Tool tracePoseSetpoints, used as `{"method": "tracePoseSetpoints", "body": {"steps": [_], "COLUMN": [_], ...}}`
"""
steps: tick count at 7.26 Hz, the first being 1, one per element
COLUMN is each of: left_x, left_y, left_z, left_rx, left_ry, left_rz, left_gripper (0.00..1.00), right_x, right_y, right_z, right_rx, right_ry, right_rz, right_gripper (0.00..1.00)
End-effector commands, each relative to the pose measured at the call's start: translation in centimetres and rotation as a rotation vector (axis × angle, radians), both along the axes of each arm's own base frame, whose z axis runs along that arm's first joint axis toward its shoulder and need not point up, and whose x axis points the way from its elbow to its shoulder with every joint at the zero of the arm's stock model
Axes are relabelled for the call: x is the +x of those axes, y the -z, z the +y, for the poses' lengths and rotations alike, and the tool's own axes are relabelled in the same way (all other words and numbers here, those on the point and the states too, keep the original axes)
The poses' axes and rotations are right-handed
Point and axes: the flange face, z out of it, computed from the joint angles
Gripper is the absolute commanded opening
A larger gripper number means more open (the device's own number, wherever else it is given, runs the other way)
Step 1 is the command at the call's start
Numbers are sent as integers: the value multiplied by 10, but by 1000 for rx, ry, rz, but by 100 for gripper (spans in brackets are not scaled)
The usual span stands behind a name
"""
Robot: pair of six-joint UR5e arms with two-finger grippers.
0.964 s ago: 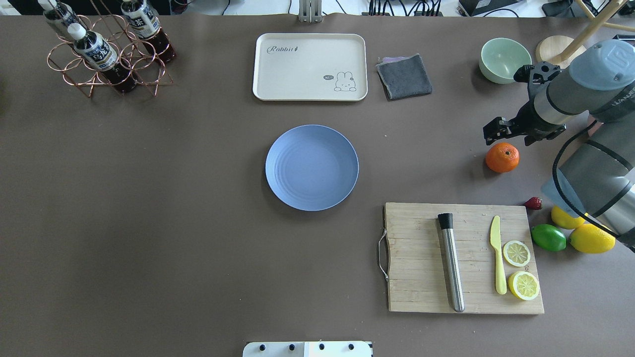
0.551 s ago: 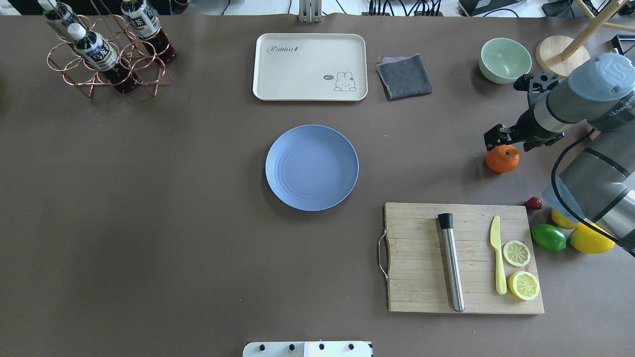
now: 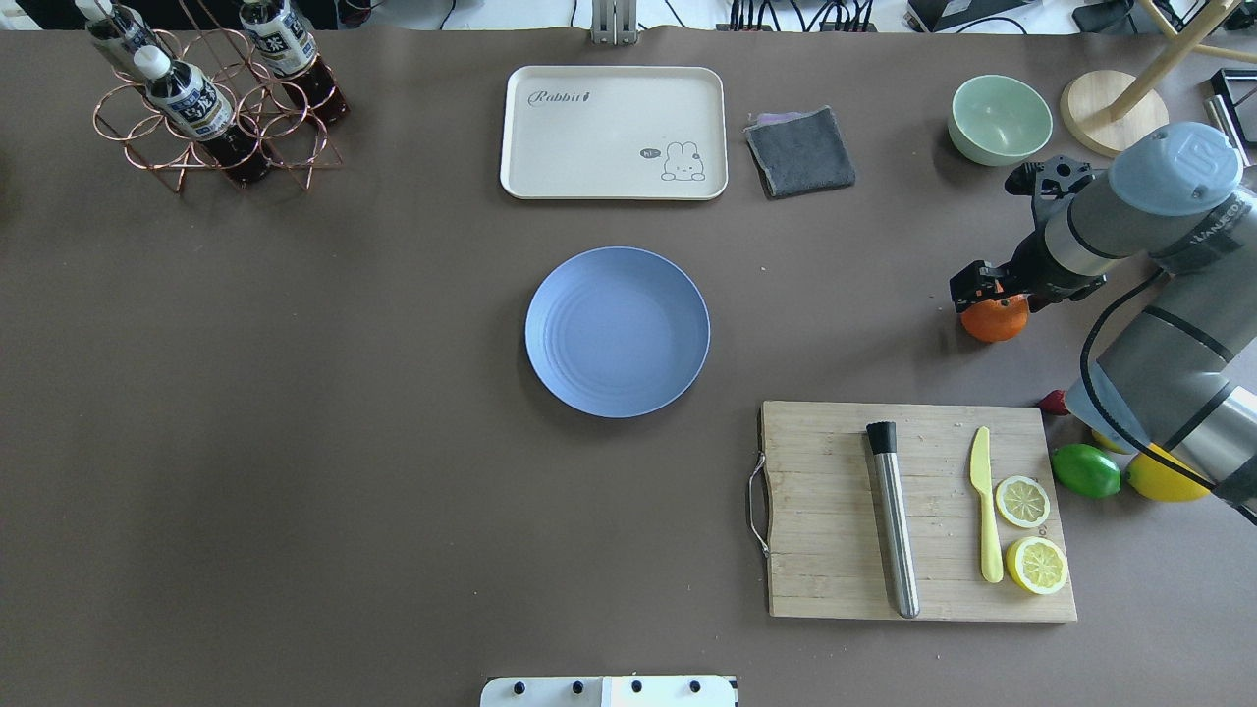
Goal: Pick orange to plate
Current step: 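Lower the right gripper and grasp the orange tangerine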
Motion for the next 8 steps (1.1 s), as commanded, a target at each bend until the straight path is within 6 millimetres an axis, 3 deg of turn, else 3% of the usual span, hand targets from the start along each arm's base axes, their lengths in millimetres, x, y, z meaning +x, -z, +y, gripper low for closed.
{"method": "tracePoseSetpoints", "body": {"steps": [1, 2, 3, 4, 5, 6, 7, 8], "left_x": [0, 0, 0, 0, 0, 0, 0, 0], "left_y": [0, 0, 1, 0, -1, -3, -8, -27], "left_z": [0, 1, 1, 1, 1, 1, 2, 11], "left_rx": [1, 3, 4, 1, -3, -11, -27, -85], "left_ry": [0, -1, 0, 0, 0, 2, 2, -1], "left_rz": [1, 0, 0, 1, -1, -7, -13, -64], "left_gripper": [100, 100, 100, 100, 100, 100, 100, 100], "right_x": [-9, -10, -10, -10, -21, -54, -102, -135], "right_y": [-2, -3, 4, 32, 73, 139, 202, 241], "right_z": [5, 5, 5, 5, 2, -12, -4, 10], "right_rx": [8, 16, 25, 50, 10, -61, -142, -179], "right_ry": [11, 5, 6, 0, -41, -85, -130, -182], "right_rz": [9, 19, 11, -17, -46, -40, -47, -71], "right_gripper": [89, 69, 1, 0, 0, 0, 0, 0]}}
